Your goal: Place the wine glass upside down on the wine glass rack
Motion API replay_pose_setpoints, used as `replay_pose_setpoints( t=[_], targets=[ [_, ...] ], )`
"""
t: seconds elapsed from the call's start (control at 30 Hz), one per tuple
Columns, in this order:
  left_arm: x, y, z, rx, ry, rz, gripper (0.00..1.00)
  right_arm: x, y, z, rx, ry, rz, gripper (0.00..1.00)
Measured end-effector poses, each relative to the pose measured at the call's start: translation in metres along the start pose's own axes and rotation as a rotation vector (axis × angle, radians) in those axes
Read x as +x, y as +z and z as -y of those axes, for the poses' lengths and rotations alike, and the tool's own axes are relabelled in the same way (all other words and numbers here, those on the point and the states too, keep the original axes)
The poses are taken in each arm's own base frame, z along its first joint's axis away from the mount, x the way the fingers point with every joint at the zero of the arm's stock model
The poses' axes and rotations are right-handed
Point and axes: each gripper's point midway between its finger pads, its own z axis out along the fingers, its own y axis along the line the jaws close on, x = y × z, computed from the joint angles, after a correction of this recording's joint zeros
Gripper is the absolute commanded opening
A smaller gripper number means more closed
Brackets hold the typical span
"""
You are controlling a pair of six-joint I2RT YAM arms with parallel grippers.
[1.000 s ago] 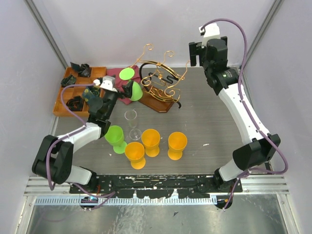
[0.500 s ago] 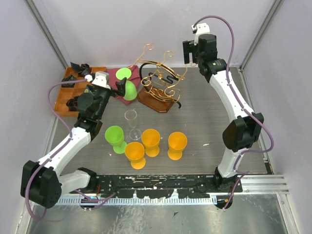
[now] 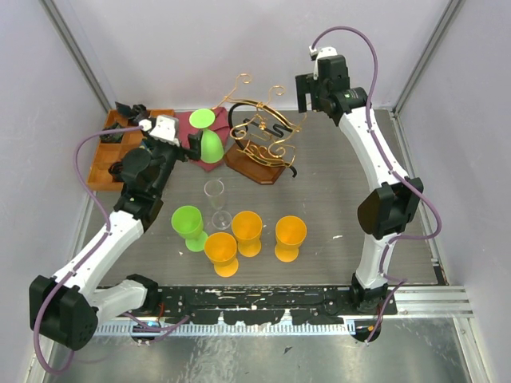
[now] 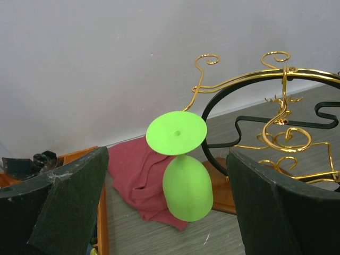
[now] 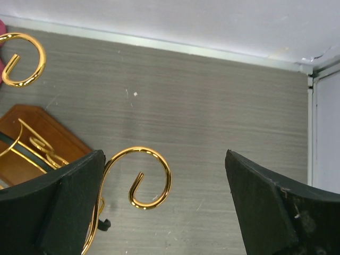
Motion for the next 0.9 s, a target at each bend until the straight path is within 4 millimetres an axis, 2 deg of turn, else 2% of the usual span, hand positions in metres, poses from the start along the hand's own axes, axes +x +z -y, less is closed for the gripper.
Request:
replay_pose_setpoints(
  t=[0.3, 0.43, 0.57, 0.7, 0.9],
  targets=[
    [0.008, -0.001, 0.001, 0.008, 0.014, -0.039, 0.98, 0.021, -0.002, -0.004, -0.012, 0.024, -0.067, 1.0],
    [0.009, -0.002, 0.002, 0.016, 0.019, -0.044, 0.98, 0.042, -0.013, -0.005, -0.024, 0.023, -0.12, 1.0],
    [0.012, -0.002, 0.004, 0.025, 0.026, -0.058, 0.98, 0.059, -0.033, -0.001, -0.024, 0.024, -0.162, 1.0],
    [0.013, -0.003, 0.006, 0.042, 0.034, -0.07, 0.98, 0.065, -0.055, 0.004, -0.02, 0.03, -0.17, 1.0],
    [-0.003, 0.003, 0.01, 0.069, 0.039, -0.041, 0.98, 0.065, -0.086, 0.012, -0.012, 0.055, -0.159, 1.0]
  ],
)
